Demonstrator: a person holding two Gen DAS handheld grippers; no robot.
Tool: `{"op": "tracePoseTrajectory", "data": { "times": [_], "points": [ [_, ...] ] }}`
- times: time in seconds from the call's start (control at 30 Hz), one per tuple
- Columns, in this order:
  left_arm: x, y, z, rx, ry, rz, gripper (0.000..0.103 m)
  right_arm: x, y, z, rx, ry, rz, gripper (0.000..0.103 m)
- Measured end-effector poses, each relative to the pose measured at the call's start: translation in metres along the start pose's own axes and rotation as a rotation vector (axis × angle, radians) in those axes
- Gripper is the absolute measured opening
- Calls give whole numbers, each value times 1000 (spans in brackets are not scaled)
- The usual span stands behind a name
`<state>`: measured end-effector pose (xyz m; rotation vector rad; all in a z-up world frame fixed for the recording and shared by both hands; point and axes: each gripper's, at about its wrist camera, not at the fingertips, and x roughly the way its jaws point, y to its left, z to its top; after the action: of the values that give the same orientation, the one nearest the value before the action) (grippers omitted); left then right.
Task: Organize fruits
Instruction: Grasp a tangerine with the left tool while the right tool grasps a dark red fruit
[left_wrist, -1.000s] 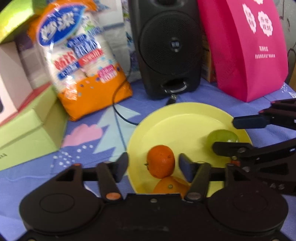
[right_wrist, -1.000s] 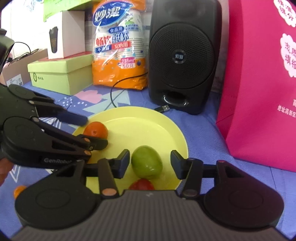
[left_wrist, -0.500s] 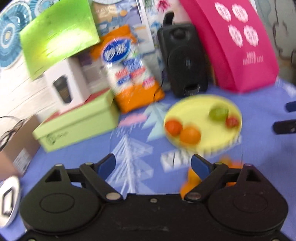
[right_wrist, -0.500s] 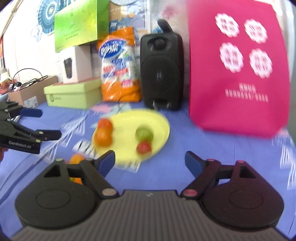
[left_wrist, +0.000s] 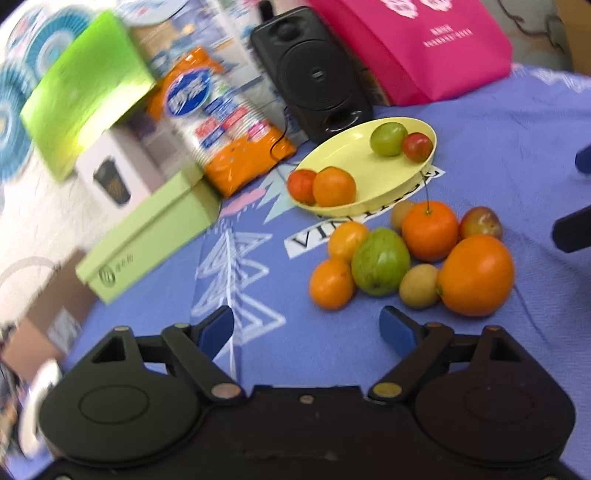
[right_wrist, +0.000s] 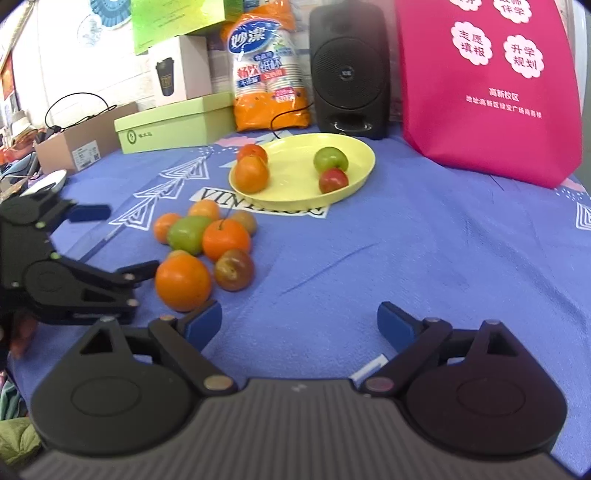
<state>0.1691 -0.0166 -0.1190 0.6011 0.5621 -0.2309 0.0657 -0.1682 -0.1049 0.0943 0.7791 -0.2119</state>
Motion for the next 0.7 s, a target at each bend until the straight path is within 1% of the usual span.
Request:
{"op": "tracePoseTrajectory", "data": {
  "times": [0.07,0.17,0.23,0.27,0.33,0.43,0.57,0.6,0.63,0.7],
  "points": [
    [10,3,2,13,-6,-23,83,-1,2,0,-5,5,2,93],
    [22,9,7,-1,-10,-64,73,-2,3,2,-9,5,12,94],
    [27,10,10,-9,-11,-89,62,-1,5,4,-15,4,17,95],
    [30,10,11,-10,-16,-102,59,0,6,4,-19,4,18,95],
    [37,11,14,-17,-18,-132,48,1,8,5,-24,6,22,95],
    [40,14,14,-47,-11,-162,40,2,10,6,-32,11,23,96],
    [41,20,11,-110,-13,-188,38,3,9,7,-28,11,18,98],
    [40,20,10,-116,-16,-186,37,3,9,7,-28,10,17,98],
    [38,19,9,-119,-19,-190,30,3,9,7,-30,10,16,98],
    [35,15,8,-119,-27,-178,29,3,10,8,-35,9,15,98]
  ]
}}
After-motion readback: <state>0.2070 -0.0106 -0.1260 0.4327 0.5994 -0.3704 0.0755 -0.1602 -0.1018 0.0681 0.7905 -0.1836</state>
